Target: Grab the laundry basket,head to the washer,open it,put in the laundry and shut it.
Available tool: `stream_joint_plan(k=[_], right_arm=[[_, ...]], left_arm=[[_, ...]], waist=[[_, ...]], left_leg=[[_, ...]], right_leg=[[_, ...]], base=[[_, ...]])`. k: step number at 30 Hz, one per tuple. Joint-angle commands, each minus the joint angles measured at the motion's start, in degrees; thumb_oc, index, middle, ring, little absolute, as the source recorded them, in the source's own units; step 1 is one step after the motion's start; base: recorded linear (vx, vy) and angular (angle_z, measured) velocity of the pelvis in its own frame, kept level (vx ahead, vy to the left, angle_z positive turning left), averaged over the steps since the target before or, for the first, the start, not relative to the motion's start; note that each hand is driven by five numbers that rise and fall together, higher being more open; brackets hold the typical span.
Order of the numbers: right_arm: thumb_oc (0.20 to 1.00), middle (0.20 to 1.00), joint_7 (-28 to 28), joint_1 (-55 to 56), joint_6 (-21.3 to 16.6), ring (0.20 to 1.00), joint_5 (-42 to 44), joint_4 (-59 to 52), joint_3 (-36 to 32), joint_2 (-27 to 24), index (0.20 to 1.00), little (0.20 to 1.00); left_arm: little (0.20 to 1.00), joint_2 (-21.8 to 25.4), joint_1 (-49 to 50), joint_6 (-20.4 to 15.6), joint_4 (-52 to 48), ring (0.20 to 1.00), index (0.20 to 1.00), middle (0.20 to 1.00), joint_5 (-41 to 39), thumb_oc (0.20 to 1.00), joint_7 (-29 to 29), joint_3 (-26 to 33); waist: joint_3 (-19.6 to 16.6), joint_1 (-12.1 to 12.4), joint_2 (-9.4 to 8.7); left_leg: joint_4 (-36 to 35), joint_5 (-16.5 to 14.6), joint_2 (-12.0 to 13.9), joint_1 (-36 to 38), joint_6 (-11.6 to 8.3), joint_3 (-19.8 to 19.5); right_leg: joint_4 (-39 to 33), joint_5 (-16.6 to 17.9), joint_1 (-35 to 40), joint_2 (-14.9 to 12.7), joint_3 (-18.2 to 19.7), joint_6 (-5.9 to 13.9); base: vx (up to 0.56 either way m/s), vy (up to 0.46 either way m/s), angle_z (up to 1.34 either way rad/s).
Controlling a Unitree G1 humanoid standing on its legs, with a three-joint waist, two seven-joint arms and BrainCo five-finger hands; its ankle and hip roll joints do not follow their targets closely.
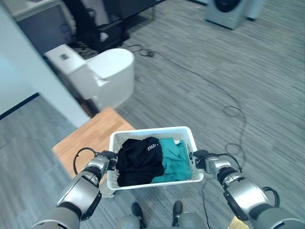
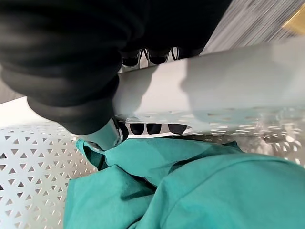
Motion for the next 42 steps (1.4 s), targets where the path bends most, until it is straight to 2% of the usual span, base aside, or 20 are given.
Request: stream_joint_plan(k=[1,4,5,7,9,12,17,22,33,42], right_arm=[[0.200,0.200,3.67,-2.16,-1.99,0.200,2.60,2.16,-2.26,-1.14,0.200,0.200],[0.200,0.200,3.26,-2.39,-2.18,0.200,2.18,1.35,-1.48,-1.95,0.200,0.200],[0.200,0.200,3.22,-2.83,-2.21,0.200,2.19,1.36,-0.98,-2.09,0.200,0.200],[0.200,0.200,3.39,-3.03,-2.24,0.200,2.13,0.85,-0.14,-1.87,0.200,0.200],[0.200,0.200,3.48,-1.35,-2.14,0.200,2.36,0.23,-0.66,-1.64,0.200,0.200],[0.200,0.200,3.27,-0.03,-2.18,0.200,2.74,-0.98,-0.92,-1.64,0.200,0.200],[0.200,0.200,3.31,0.59,-1.70,0.200,3.17,-1.37,-1.49,-0.98,0.200,0.200],[0.200,0.200,3.03,2.05,-1.63,0.200,3.02,-0.60,-3.42,-0.10,0.200,0.200],[0.200,0.200,3.32,3.52,-1.91,0.200,3.25,-0.98,-4.09,1.24,0.200,0.200],[0.200,0.200,4.32,3.79,-1.73,0.200,2.80,-0.24,-3.67,1.77,0.200,0.200]], left_arm=[[0.200,-1.41,-5.34,-3.04,2.39,0.200,0.200,0.200,-1.56,0.200,-4.19,4.65],[0.200,-1.97,-5.10,-3.39,1.77,0.200,0.200,0.200,-2.16,0.200,-3.82,5.28],[0.200,-1.96,-5.12,-3.59,1.71,0.200,0.200,0.200,-2.78,0.200,-3.54,5.44],[0.200,-2.16,-4.15,-4.39,1.19,0.200,0.200,0.200,-5.42,0.200,-2.23,5.92],[0.200,-3.71,-3.09,-4.48,0.88,0.200,0.200,0.200,-4.94,0.200,-1.92,5.68],[0.200,-4.26,-2.20,-4.49,-0.22,0.200,0.200,0.200,-4.54,0.200,-1.27,5.15],[0.200,-4.11,-2.29,-4.37,-0.26,0.200,0.200,0.200,-4.05,0.200,-0.93,5.52],[0.200,-4.53,-0.95,-5.13,-1.46,0.200,0.200,0.200,-4.02,0.200,-0.37,6.25],[0.200,-4.71,0.44,-5.17,-2.28,0.200,0.200,0.200,-4.00,0.200,-0.03,7.05],[0.200,-5.17,0.76,-5.03,-2.44,0.200,0.200,0.200,-2.94,0.200,-0.37,6.45]], waist=[[-3.99,-0.93,0.15],[-3.32,-1.74,-0.56],[-2.94,-1.21,-0.89],[-2.28,0.31,-0.90],[-2.41,0.15,-0.86],[-3.25,0.19,-0.10],[-3.85,-0.51,0.90],[-5.22,-0.47,1.05],[-6.47,0.39,0.43],[-6.49,0.65,0.43]], left_leg=[[1.54,-1.16,-3.39,-3.14,-1.29,-3.96],[8.55,-3.01,-2.15,-4.52,-1.76,-5.36],[10.20,-3.53,-3.00,-5.31,-1.74,-8.72],[10.76,-4.77,-6.30,-5.87,-1.81,-16.72],[9.82,-3.93,-5.66,-6.40,-1.91,-16.90],[7.60,-2.38,-6.65,-7.46,-2.07,-18.77],[2.75,-2.31,-7.03,-3.44,-1.25,-18.49],[-1.90,-1.55,-7.48,-0.59,-0.83,-16.95],[-3.60,-1.92,-7.82,1.14,-0.65,-17.49],[-2.14,-3.45,-8.66,0.58,0.45,-17.95]], right_leg=[[-0.96,-3.40,1.58,-1.65,2.16,4.58],[-1.98,-3.22,2.40,-0.69,4.35,3.49],[-1.97,-3.19,2.33,-0.41,5.74,2.93],[-1.30,-3.40,2.30,0.46,8.91,2.45],[-1.55,-3.10,2.86,0.42,9.83,2.59],[-1.28,-3.20,2.78,0.83,10.31,2.57],[-0.90,-3.42,2.86,0.99,11.36,3.01],[-1.41,-2.82,3.02,-0.20,11.82,4.22],[-3.41,-2.33,4.27,-0.92,11.17,4.68],[-2.09,-2.43,3.63,-1.72,11.55,5.07]], base=[[-0.01,-0.183,-0.67],[0.00,-0.159,-0.59],[-0.01,-0.080,-0.68],[0.02,-0.045,-0.91],[0.04,-0.021,-1.12],[0.07,0.032,-0.35],[0.08,0.085,-0.33],[0.08,0.100,-0.13],[0.05,0.029,-0.01],[0.06,0.034,0.06]])
